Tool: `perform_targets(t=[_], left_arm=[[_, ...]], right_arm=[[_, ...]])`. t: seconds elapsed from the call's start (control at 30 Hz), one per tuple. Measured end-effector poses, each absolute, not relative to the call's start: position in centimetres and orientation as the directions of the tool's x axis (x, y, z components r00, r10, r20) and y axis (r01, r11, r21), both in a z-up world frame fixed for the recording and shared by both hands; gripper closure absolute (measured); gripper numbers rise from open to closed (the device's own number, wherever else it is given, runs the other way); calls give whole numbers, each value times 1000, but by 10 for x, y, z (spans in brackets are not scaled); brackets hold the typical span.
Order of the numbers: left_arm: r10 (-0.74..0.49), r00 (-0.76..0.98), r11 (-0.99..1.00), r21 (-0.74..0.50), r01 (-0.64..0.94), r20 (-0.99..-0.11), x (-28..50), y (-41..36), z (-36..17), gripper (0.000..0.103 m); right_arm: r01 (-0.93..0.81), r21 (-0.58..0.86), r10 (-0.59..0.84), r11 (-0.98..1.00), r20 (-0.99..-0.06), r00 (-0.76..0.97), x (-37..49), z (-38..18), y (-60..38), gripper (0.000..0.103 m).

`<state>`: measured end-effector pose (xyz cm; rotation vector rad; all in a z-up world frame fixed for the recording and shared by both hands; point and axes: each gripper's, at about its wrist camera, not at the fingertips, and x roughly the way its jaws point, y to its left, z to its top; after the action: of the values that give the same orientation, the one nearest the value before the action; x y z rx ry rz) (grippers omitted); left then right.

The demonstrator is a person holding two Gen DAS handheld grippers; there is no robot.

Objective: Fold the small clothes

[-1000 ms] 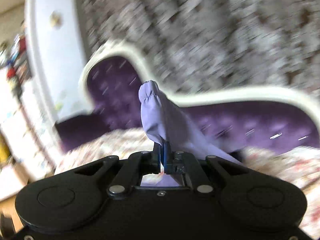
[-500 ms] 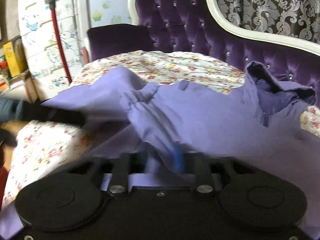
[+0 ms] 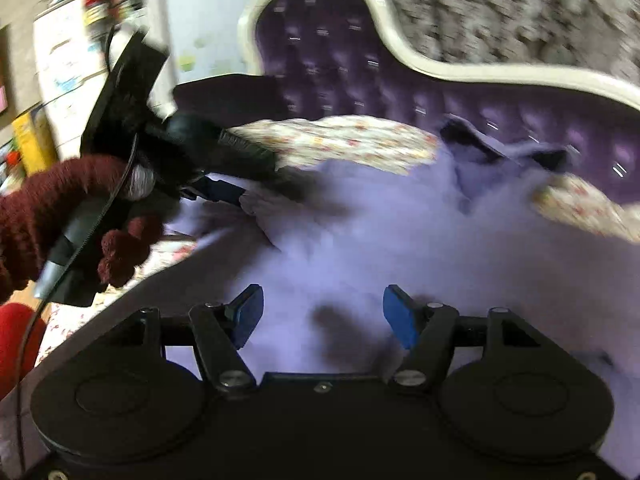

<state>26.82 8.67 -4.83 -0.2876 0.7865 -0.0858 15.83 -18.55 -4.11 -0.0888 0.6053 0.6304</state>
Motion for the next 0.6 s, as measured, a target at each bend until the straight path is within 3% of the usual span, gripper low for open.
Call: perform_targets(t=[0.13, 0.4, 0.6], left_arm=[[-208, 697, 941, -336, -50, -686, 269, 107, -58, 76], [-157, 713, 976, -216, 8, -683, 266, 93, -55, 75], [-161, 714, 975, -221, 9, -681, 268, 94, -57, 75]], right_arm=[[-460, 112, 438, 881, -561, 702, 157, -34, -235, 33], [-182, 178, 248, 967, -504, 827, 194, -13, -338, 33], [-54, 316, 224, 947, -533, 816, 260, -27, -381, 46]])
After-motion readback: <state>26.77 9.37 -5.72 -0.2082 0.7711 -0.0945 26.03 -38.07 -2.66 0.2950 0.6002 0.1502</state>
